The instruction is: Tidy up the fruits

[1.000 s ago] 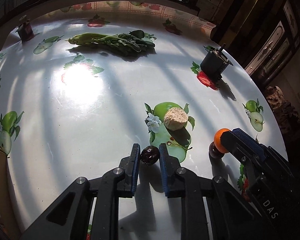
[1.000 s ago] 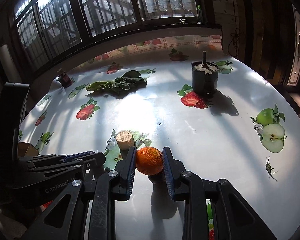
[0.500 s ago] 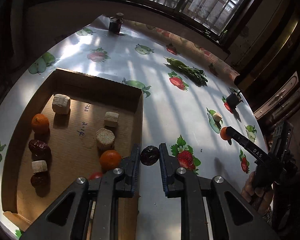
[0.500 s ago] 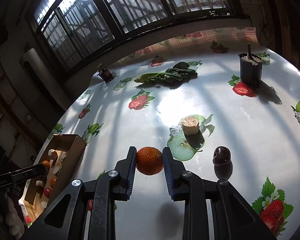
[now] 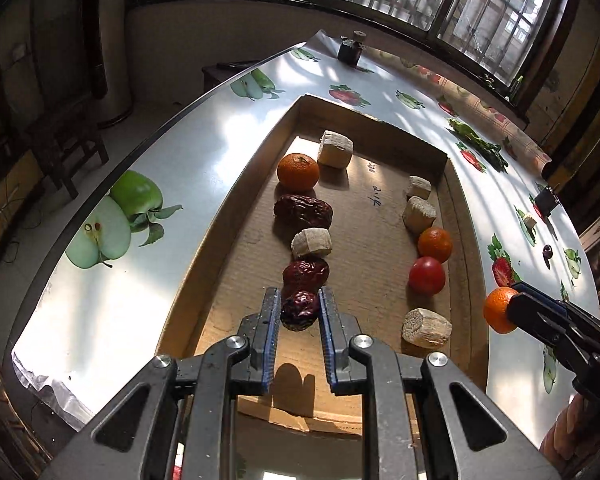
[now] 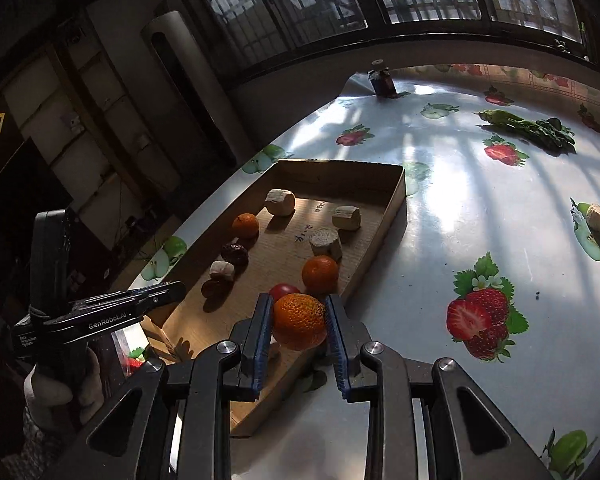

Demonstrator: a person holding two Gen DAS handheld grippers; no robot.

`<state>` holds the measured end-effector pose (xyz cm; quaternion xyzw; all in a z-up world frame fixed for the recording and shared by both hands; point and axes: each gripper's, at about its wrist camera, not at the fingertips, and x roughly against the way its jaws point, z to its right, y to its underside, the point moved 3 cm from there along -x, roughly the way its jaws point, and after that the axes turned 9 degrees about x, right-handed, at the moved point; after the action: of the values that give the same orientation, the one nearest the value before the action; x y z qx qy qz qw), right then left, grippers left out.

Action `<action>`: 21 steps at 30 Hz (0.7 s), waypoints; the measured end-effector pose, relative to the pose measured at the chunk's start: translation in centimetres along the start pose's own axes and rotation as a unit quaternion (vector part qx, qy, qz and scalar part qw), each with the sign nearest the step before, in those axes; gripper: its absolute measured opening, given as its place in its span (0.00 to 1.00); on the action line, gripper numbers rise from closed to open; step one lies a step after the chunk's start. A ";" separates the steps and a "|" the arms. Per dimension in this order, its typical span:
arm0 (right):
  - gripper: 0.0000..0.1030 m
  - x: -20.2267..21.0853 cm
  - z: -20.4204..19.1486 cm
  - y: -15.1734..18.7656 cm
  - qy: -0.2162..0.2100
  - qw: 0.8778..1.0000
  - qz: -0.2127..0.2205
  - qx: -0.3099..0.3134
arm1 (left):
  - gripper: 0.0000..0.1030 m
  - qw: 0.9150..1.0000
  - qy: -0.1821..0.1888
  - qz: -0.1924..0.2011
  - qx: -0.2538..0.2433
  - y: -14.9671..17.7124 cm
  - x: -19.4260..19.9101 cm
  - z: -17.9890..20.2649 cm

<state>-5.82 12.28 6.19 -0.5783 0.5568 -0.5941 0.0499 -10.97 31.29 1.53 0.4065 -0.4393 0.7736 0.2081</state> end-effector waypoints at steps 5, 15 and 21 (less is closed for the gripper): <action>0.28 -3.3 -4.2 1.2 0.002 0.999 -0.028 0.037 | 0.18 1.000 -0.019 0.002 -0.003 0.3 -1.3 -0.6; 0.30 -5.9 -6.5 3.1 0.039 0.995 -0.052 0.078 | 0.19 0.999 -0.042 0.028 -0.006 0.4 -1.2 -0.7; 0.36 -4.5 -6.6 2.2 0.052 0.995 -0.017 0.084 | 0.43 0.998 -0.034 0.056 0.004 0.2 1.1 -0.6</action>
<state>-10.61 18.59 3.70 -0.5501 0.4965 -0.6689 0.0590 -12.00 31.70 2.13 0.4085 -0.4649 0.7715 0.1476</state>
